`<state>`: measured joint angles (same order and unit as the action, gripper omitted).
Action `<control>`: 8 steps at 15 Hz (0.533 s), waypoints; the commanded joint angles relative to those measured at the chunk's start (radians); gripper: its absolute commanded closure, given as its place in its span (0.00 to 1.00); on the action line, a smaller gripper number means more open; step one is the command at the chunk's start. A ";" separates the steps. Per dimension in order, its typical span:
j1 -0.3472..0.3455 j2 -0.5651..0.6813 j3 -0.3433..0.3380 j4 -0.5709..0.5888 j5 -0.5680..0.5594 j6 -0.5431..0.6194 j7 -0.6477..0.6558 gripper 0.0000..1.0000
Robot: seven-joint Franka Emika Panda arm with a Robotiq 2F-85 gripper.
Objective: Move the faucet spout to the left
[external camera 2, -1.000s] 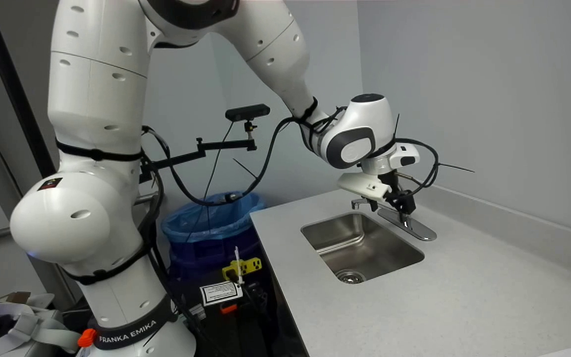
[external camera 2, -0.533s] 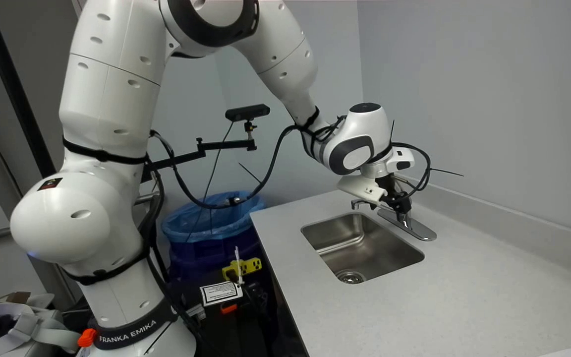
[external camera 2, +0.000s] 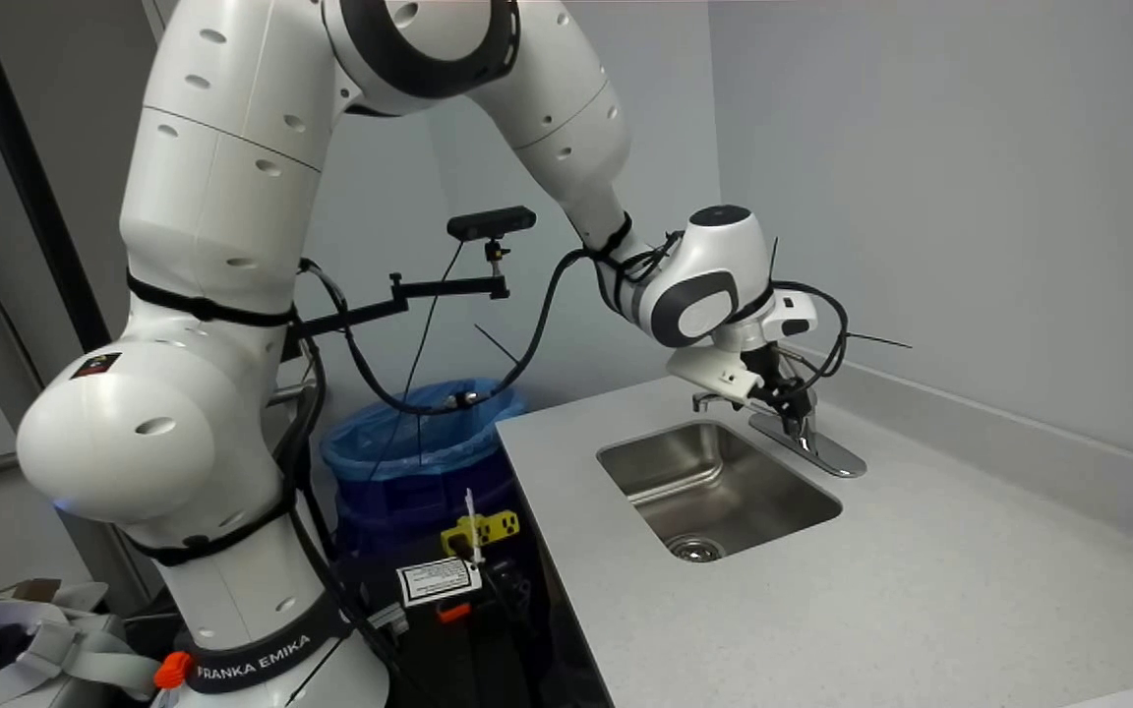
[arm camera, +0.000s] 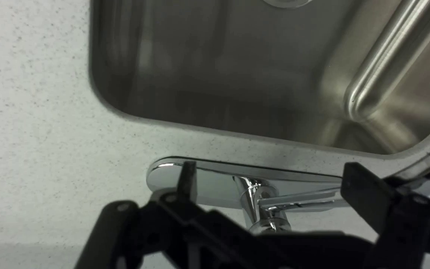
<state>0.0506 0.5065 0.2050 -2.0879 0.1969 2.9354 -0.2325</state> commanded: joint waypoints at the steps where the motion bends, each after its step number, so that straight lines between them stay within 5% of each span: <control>1: -0.014 -0.001 0.078 0.002 0.002 0.031 0.037 0.00; 8: -0.034 0.040 0.180 0.008 0.007 0.097 0.025 0.00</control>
<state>0.0340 0.5157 0.3126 -2.0908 0.1986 2.9745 -0.2134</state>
